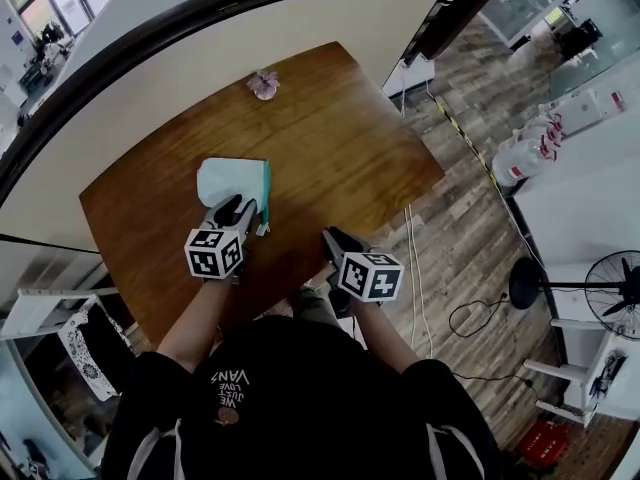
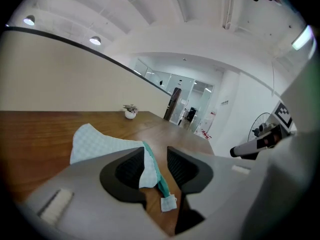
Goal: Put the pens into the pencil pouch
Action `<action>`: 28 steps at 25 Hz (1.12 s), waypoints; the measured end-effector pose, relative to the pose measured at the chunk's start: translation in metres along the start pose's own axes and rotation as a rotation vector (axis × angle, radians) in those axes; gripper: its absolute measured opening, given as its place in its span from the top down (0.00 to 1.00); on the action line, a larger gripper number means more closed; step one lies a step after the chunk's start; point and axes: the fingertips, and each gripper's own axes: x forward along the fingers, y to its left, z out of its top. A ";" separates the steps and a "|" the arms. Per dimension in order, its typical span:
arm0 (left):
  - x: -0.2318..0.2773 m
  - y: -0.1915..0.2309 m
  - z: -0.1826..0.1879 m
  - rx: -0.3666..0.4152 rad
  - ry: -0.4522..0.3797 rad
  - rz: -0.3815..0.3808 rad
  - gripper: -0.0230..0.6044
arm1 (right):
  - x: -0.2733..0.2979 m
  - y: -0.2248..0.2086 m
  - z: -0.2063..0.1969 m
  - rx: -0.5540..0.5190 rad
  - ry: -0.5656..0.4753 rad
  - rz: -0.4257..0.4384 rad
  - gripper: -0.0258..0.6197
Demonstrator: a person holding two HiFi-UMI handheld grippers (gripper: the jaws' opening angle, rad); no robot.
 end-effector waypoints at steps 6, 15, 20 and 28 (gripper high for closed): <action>-0.055 0.007 0.013 0.055 -0.064 0.024 0.74 | -0.006 0.030 -0.013 -0.020 -0.053 -0.004 0.89; -0.137 0.008 0.029 0.113 -0.139 0.006 0.74 | -0.014 0.080 -0.033 -0.071 -0.112 -0.004 0.89; -0.177 -0.003 0.035 0.133 -0.198 0.009 0.82 | -0.024 0.096 -0.032 -0.146 -0.142 -0.013 0.91; -0.223 -0.029 0.027 0.139 -0.235 0.095 0.94 | -0.039 0.105 -0.020 -0.267 -0.140 0.066 0.94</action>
